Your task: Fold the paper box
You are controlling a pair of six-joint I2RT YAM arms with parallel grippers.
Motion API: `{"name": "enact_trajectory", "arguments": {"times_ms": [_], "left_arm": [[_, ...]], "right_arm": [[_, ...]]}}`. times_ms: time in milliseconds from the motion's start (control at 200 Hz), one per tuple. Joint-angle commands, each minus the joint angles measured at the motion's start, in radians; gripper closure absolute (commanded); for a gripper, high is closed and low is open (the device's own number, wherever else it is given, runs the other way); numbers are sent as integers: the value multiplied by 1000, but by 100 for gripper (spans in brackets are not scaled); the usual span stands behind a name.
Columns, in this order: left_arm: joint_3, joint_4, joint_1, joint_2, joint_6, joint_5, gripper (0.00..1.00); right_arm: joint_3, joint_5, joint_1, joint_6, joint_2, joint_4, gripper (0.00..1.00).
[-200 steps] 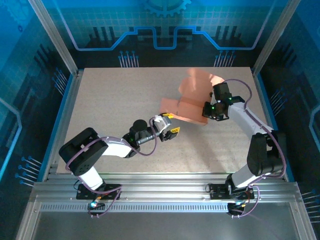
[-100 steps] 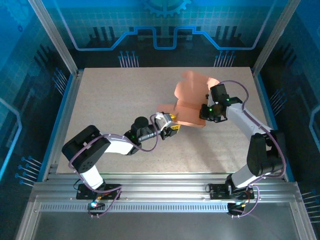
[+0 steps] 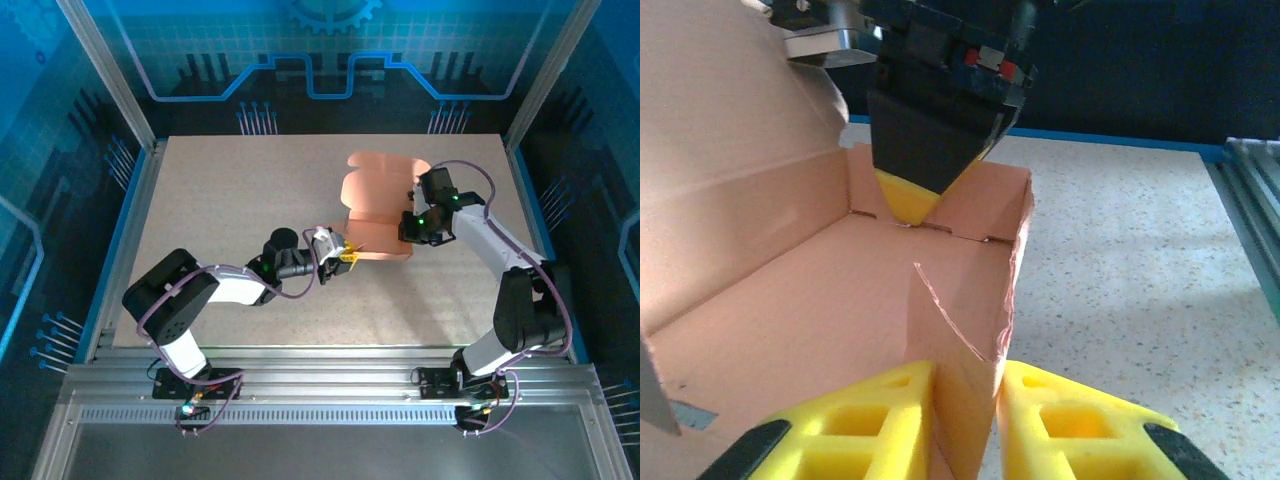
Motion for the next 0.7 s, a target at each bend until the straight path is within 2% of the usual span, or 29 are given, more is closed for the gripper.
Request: {"name": "enact_trajectory", "arguments": {"times_ms": [0, 85, 195, 250, 320, 370, 465, 550, 580, 625, 695], "left_arm": [[24, -71, -1, -29, 45, 70, 86], [25, -80, -2, -33, 54, 77, 100], [25, -85, 0, -34, 54, 78, 100], [27, -85, 0, -35, 50, 71, 76], [26, -85, -2, -34, 51, 67, 74], [27, -80, -1, -33, 50, 68, 81], [26, -77, 0, -34, 48, 71, 100], [23, -76, -1, -34, 50, 66, 100], [22, -77, -1, -36, 48, 61, 90], [21, -73, 0, -39, 44, 47, 64], [13, -69, -1, -47, 39, 31, 43]], "right_arm": [[38, -52, 14, -19, 1, -24, 100], [40, -52, 16, -21, 3, -27, 100], [43, -54, 17, -24, 4, -28, 100], [43, -54, 16, -25, 5, -29, 100], [43, -55, 17, -25, 8, -31, 100], [43, -56, 17, -25, 10, -31, 100], [43, -54, 17, -25, 11, -31, 100], [46, -52, 17, -24, 11, -32, 100], [44, -47, 17, -24, 10, -32, 100], [44, -37, 17, -20, 9, -33, 100], [43, -12, 16, -4, 5, -30, 100]]}}
